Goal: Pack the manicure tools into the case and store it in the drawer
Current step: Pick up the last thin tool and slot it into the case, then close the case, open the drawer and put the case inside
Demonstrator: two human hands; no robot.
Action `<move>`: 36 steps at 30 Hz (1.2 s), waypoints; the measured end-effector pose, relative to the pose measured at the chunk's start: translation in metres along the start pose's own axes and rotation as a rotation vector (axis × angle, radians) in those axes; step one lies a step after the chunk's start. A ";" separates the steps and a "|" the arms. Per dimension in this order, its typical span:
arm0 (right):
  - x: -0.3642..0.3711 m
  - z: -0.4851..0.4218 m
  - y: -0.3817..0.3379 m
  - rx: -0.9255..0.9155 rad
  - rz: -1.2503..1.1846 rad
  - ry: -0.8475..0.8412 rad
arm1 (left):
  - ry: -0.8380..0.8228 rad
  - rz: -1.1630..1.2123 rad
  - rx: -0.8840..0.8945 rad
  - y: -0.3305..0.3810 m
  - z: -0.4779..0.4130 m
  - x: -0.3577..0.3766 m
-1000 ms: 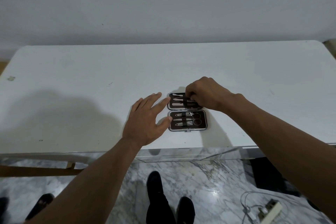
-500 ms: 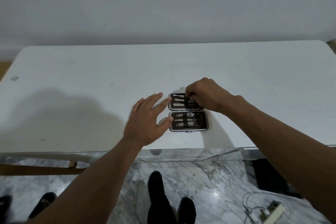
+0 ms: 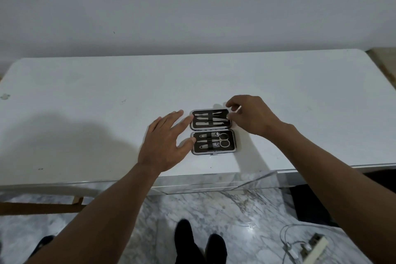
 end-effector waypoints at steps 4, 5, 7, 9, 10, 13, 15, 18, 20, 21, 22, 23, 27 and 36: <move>0.004 0.020 0.017 0.205 -0.131 -0.178 | 0.002 0.007 0.009 0.001 0.000 -0.001; 0.006 0.025 0.018 0.227 -0.163 -0.203 | 0.003 0.010 0.012 0.001 0.000 -0.001; 0.010 0.031 0.016 0.232 -0.184 -0.217 | 0.003 0.007 0.015 0.000 0.001 -0.002; 0.015 0.034 0.012 0.211 -0.169 -0.212 | 0.000 0.000 0.016 -0.001 0.001 -0.001; 0.017 0.035 0.010 0.204 -0.160 -0.199 | -0.003 0.000 0.015 -0.001 0.001 -0.001; 0.019 0.039 0.006 0.202 -0.154 -0.137 | -0.027 0.011 0.012 -0.001 0.001 -0.001; 0.020 0.042 0.006 0.203 -0.163 -0.094 | -0.045 0.027 0.004 0.000 0.001 -0.003; 0.021 0.044 0.004 0.203 -0.184 -0.073 | -0.115 0.063 -0.076 0.007 -0.005 -0.013; 0.022 0.043 0.004 0.208 -0.192 -0.071 | -0.188 0.049 -0.151 0.014 -0.014 -0.020; 0.022 0.042 0.004 0.211 -0.193 -0.070 | -0.234 0.072 -0.190 0.018 -0.017 -0.024; 0.021 0.041 0.003 0.216 -0.196 -0.071 | -0.278 0.114 -0.220 0.023 -0.020 -0.029; 0.021 0.040 0.002 0.222 -0.199 -0.073 | -0.314 0.164 -0.240 0.026 -0.022 -0.033; 0.020 0.035 -0.004 0.246 -0.212 -0.094 | -0.383 0.323 -0.313 0.033 -0.027 -0.040; 0.026 0.034 -0.004 0.274 -0.310 -0.079 | -0.255 0.337 -0.379 0.033 -0.024 -0.036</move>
Point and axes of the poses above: each hand's wrist, its own z-axis away from the middle knuckle, its own x-axis out of the palm, y = z × x, the point moved 2 cm from there along -z, towards the middle knuckle
